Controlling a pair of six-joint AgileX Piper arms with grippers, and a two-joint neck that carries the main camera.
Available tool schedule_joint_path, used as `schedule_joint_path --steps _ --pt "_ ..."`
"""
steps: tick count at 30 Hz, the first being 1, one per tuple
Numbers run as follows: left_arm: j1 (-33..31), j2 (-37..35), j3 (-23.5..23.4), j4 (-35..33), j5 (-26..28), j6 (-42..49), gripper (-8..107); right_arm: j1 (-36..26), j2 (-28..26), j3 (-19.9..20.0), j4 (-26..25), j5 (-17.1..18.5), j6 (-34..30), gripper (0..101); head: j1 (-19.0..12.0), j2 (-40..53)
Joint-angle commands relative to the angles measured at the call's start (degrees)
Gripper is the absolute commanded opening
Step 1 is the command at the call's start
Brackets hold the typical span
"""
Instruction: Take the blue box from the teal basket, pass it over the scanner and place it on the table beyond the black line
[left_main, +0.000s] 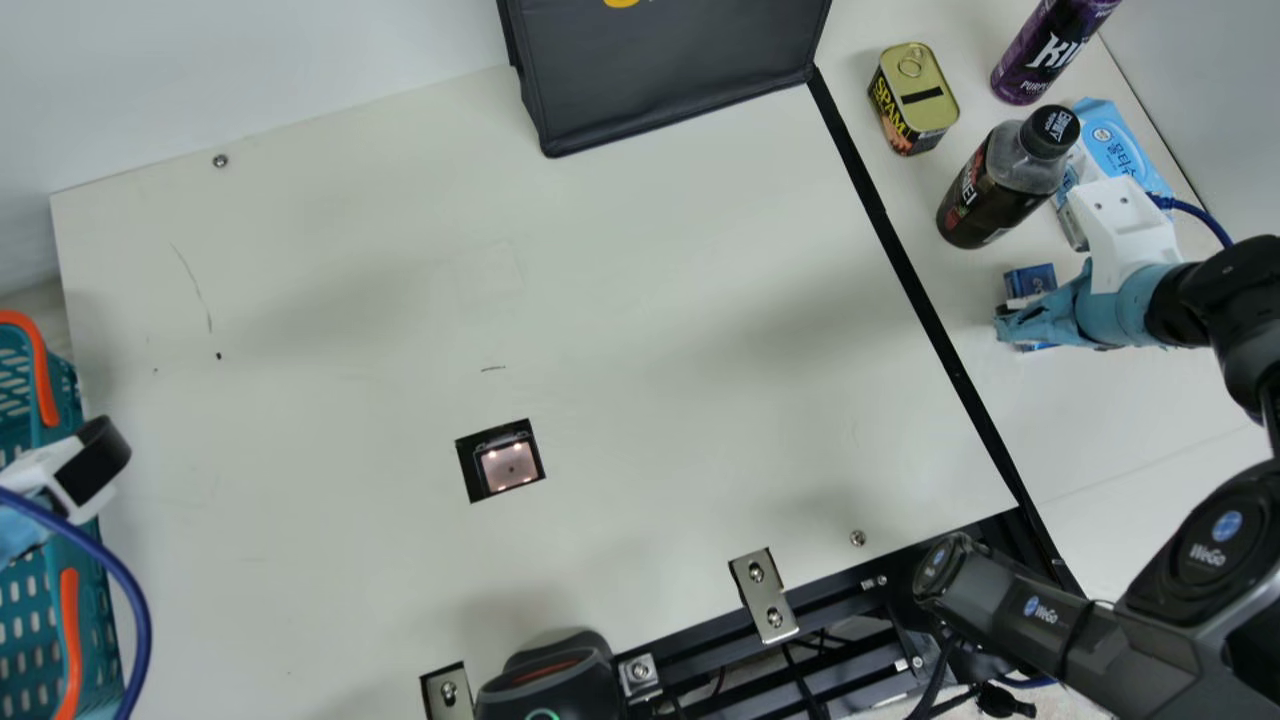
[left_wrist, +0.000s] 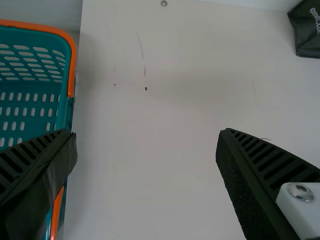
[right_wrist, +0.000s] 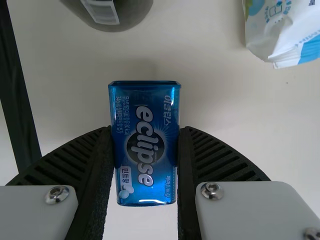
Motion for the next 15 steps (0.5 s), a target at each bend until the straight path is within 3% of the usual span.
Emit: schedule_joint_path --steps 1,15 --pt "0.0 0.0 0.0 0.0 0.0 0.0 90 0.24 0.21 0.1 0.14 -0.49 -0.03 27 -1.66 -0.13" --pt "0.0 0.0 0.0 0.0 0.0 0.0 90 1.41 1.52 0.53 0.76 -2.77 1.2 73 -1.66 -0.13"
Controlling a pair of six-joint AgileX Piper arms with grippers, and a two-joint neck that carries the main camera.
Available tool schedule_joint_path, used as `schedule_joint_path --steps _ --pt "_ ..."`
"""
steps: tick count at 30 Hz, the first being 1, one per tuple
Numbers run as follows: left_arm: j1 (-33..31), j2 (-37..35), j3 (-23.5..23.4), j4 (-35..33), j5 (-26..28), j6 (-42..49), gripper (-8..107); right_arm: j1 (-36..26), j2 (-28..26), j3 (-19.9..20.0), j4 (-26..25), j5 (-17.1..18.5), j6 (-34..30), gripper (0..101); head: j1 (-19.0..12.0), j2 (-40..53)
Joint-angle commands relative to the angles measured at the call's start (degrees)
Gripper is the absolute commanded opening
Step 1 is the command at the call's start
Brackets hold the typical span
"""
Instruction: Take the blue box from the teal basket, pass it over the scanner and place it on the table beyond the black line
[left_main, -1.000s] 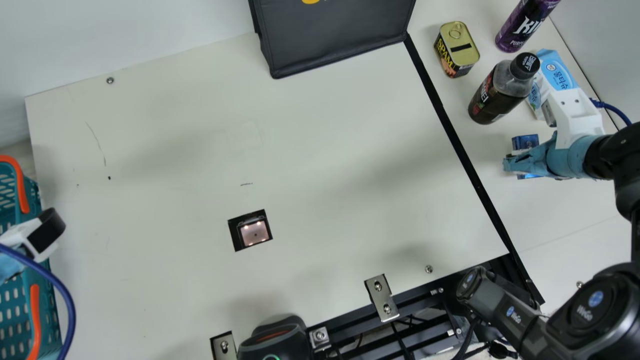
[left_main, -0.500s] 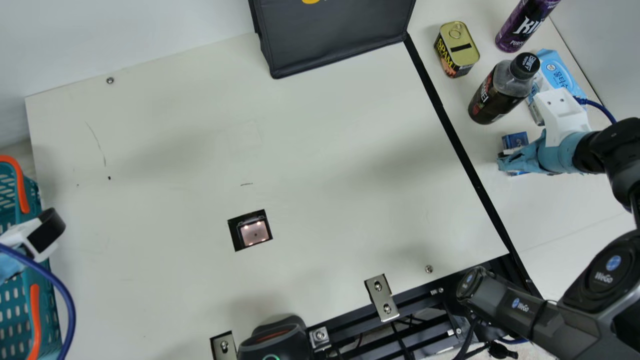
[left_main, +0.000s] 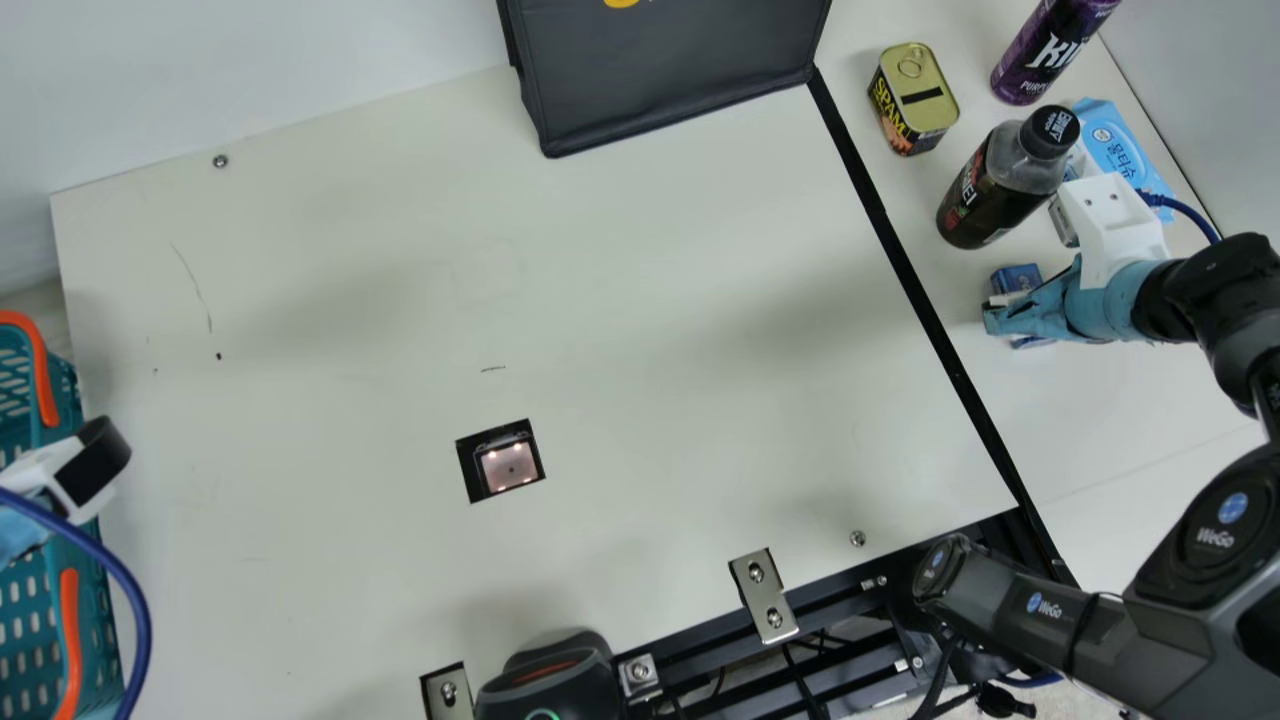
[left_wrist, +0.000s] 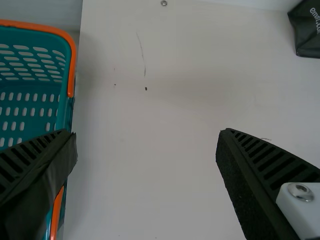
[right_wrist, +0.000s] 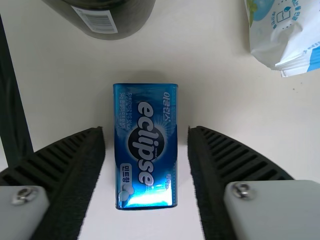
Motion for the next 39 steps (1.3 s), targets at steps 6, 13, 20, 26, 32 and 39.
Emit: schedule_joint_path --steps 6,13,20,26,32,39 --pt "0.0 0.0 0.0 0.0 0.0 0.0 90 0.1 -1.58 -0.34 -0.85 0.41 2.73 94 -1.66 -0.13" --pt "0.0 0.0 0.0 0.0 0.0 0.0 90 0.64 -6.87 -2.94 -4.91 5.04 11.48 95 -1.66 -0.13" --pt "0.0 0.0 0.0 0.0 0.0 0.0 90 3.11 -12.89 -8.09 -9.27 12.93 23.61 95 -1.66 -0.13" --pt "0.0 0.0 0.0 0.0 0.0 0.0 90 7.28 -17.75 -13.12 -11.97 20.24 33.39 95 -1.66 -0.13" --pt "0.0 0.0 0.0 0.0 0.0 0.0 90 12.96 -22.03 -18.16 -14.41 26.52 42.22 95 -1.66 -0.13" --pt "0.0 0.0 0.0 0.0 0.0 0.0 90 21.13 -26.14 -23.8 -17.51 32.09 52.16 95 -1.66 -0.13"
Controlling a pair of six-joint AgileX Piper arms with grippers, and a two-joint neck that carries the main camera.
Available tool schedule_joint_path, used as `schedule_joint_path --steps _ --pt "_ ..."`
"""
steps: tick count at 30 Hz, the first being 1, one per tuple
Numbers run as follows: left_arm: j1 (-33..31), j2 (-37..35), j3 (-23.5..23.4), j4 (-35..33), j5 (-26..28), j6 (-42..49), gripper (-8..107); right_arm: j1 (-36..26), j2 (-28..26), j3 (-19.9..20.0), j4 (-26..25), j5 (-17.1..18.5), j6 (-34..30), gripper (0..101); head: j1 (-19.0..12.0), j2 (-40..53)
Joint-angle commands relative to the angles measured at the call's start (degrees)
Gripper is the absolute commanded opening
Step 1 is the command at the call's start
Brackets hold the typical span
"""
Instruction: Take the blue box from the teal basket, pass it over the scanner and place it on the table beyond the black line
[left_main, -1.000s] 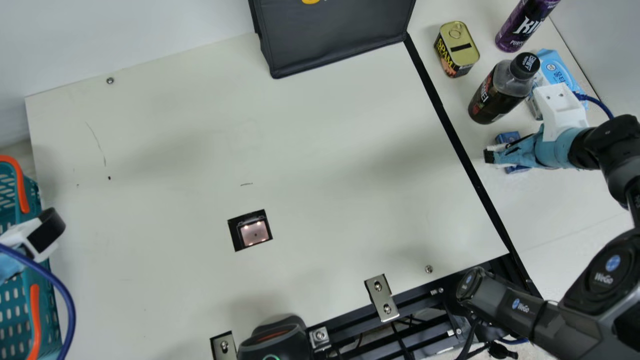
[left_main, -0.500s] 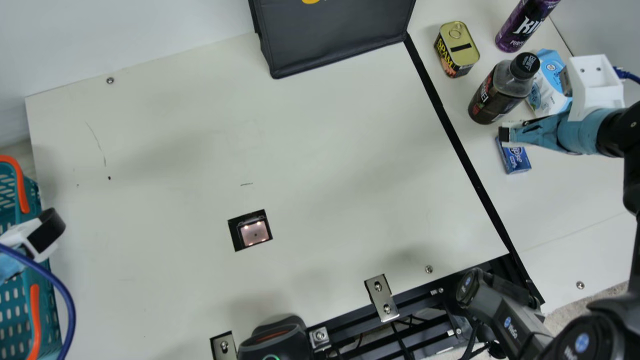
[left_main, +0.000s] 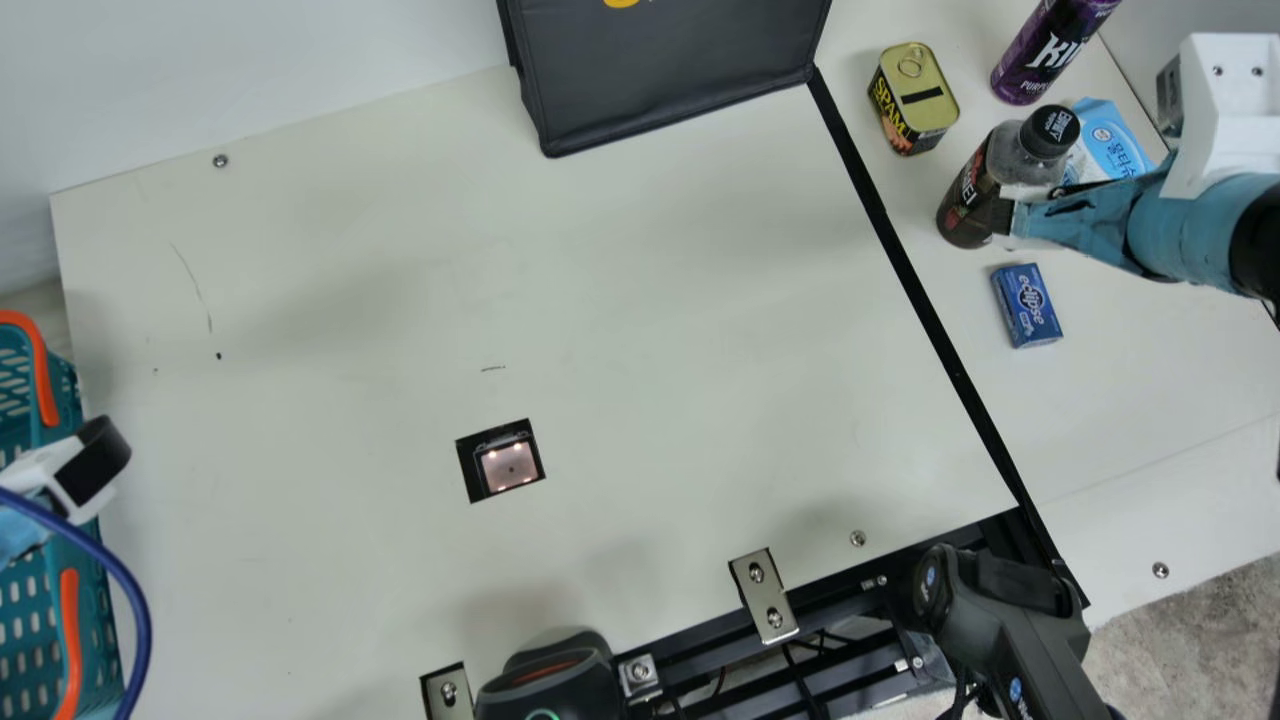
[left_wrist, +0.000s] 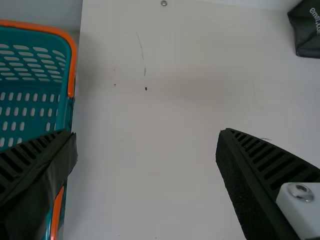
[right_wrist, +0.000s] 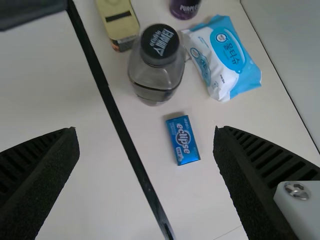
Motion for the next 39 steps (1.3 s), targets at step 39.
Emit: schedule_joint_path --steps 39 --pt "-12.13 -15.76 -9.99 18.79 11.19 -15.69 90 34.01 -16.65 -5.73 -2.87 6.38 10.14 95 -1.66 19.87"
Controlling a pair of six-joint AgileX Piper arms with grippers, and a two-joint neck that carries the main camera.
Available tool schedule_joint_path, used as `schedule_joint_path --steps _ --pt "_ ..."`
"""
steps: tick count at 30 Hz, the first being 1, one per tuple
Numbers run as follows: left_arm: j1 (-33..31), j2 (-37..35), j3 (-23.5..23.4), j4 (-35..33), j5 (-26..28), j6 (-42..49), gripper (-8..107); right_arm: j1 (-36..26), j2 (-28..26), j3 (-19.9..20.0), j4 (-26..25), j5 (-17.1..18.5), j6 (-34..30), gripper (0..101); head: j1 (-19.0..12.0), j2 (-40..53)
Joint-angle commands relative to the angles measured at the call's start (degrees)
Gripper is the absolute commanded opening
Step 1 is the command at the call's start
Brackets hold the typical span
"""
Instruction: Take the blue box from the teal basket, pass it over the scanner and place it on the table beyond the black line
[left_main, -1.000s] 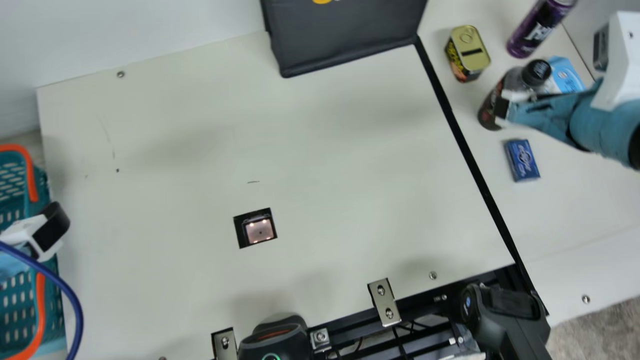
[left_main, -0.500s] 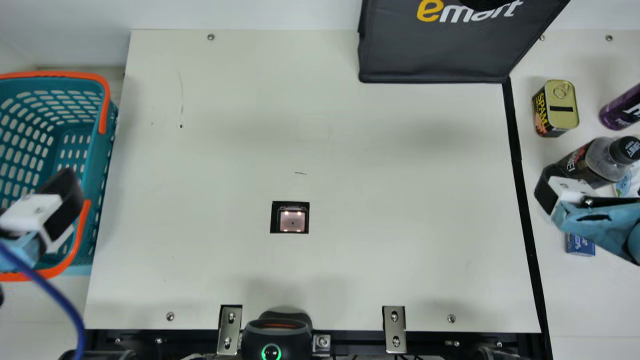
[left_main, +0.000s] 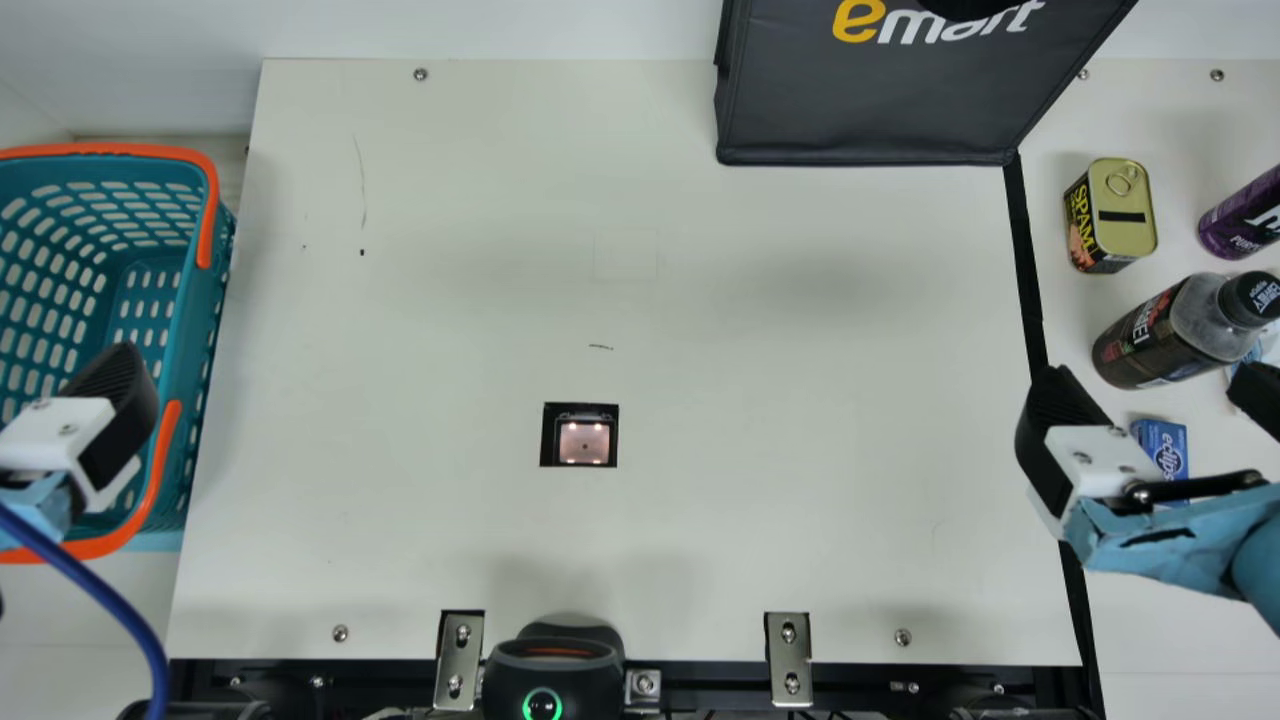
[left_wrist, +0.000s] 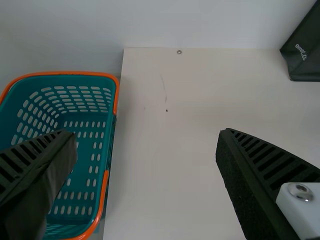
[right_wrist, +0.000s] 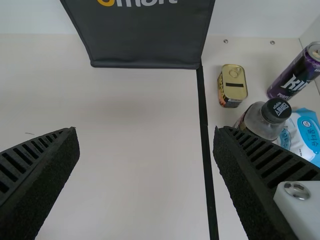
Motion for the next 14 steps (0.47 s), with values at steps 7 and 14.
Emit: schedule_joint_path --steps 7,14 --pt "0.0 0.0 0.0 0.0 0.0 0.0 90 0.05 0.0 0.0 0.0 0.01 0.0 95 -1.66 0.09" --pt "0.0 0.0 0.0 0.0 0.0 0.0 90 0.05 0.0 0.0 0.0 0.01 0.0 95 -1.66 0.09"
